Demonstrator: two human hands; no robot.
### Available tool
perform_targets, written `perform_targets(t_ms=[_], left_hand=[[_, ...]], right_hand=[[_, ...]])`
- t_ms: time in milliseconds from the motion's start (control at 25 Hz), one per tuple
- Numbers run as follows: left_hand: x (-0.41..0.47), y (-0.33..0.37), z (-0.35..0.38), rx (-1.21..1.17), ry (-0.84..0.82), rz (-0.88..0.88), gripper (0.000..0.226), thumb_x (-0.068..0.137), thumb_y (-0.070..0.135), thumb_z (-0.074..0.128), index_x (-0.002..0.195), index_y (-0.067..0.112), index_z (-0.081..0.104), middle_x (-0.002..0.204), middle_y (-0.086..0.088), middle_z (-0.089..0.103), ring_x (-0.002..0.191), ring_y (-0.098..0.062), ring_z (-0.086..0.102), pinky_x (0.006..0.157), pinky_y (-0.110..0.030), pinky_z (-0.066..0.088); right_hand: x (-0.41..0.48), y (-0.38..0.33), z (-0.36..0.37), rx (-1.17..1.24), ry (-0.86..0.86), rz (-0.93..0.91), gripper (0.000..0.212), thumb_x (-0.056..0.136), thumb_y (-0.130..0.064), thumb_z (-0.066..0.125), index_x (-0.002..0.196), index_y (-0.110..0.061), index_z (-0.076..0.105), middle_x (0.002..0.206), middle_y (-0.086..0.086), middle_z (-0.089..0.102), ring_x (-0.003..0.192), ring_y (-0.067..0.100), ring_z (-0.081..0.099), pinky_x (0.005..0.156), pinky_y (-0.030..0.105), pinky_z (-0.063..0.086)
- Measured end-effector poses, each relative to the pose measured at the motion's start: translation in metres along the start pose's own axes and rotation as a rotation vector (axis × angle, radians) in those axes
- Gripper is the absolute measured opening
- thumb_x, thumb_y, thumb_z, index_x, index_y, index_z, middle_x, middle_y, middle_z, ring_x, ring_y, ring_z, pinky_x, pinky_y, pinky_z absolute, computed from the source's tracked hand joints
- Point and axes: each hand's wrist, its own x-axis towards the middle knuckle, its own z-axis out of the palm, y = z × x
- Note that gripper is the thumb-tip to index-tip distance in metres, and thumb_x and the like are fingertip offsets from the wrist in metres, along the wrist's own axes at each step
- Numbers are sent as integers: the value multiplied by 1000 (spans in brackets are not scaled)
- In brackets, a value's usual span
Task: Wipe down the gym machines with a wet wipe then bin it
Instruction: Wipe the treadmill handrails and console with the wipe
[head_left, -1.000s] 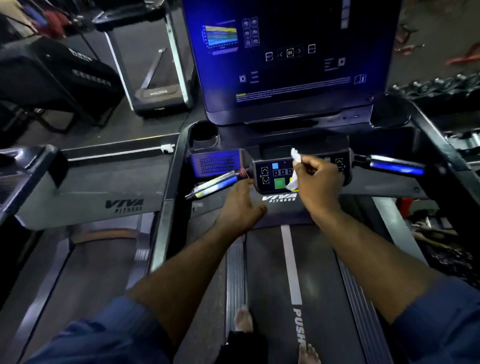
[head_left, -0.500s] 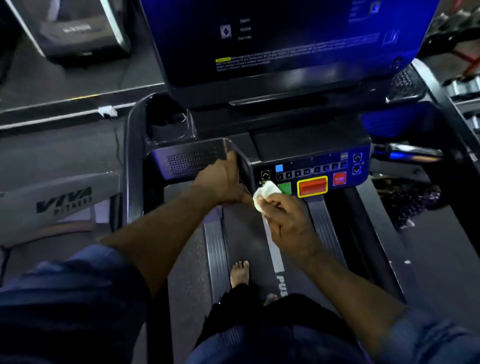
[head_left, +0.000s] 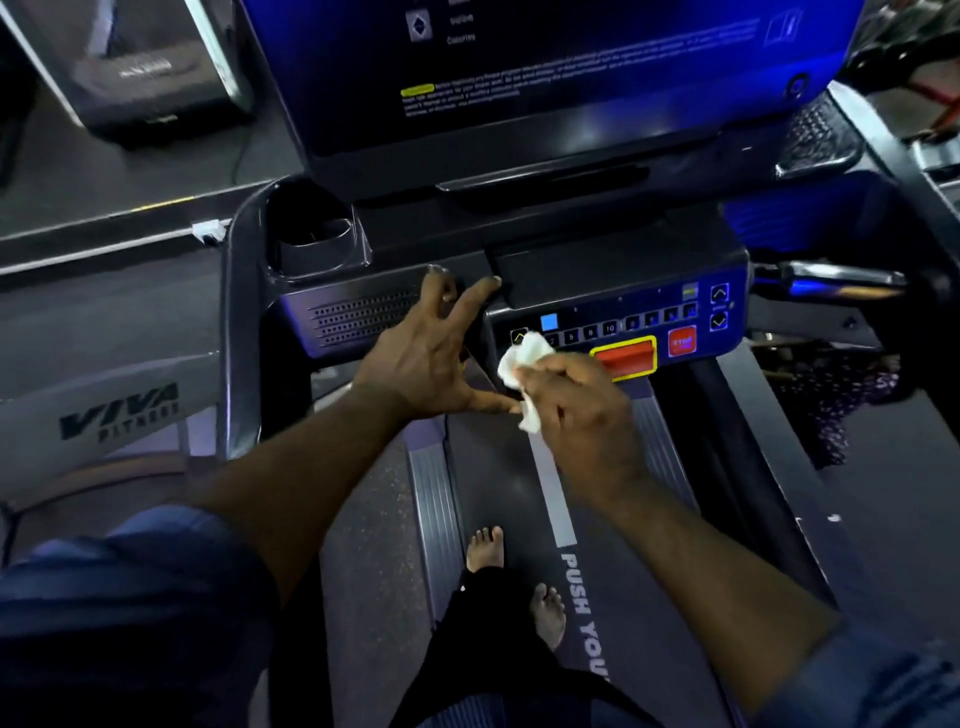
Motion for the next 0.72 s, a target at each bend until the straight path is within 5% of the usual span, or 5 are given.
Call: perform_targets(t_ms=[160, 360, 560, 720], left_hand=[[-2, 3, -1, 14, 12, 8, 134, 55, 93, 74, 162, 38, 15, 148, -6, 25, 117, -33, 58, 69, -57, 62], [-2, 4, -1, 37, 4, -24, 134, 54, 92, 75, 161, 42, 12, 150, -6, 23, 122, -35, 56, 74, -58, 62], [-4, 4, -1, 40, 27, -7, 137, 50, 99, 70, 161, 41, 14, 147, -4, 25, 126, -27, 52, 70, -55, 63], [-4, 8, -2, 65, 20, -24, 138, 50, 99, 69, 161, 41, 13, 149, -4, 25, 127, -28, 52, 70, -53, 63]], right_hand=[[59, -23, 10, 29, 117, 56, 21, 96, -3, 69, 115, -7, 78, 108, 12, 65, 100, 25, 63, 87, 32, 55], [-24, -14, 5, -4, 15, 30, 21, 100, -5, 66, 116, -7, 79, 114, 10, 66, 104, 24, 64, 91, 36, 56], [46, -2, -1, -78, 203, 80, 21, 100, -2, 61, 114, -3, 77, 112, 14, 65, 102, 26, 62, 89, 34, 56], [-8, 4, -7, -118, 122, 95, 21, 103, -4, 61, 117, -3, 76, 119, 12, 65, 108, 25, 64, 94, 36, 57]])
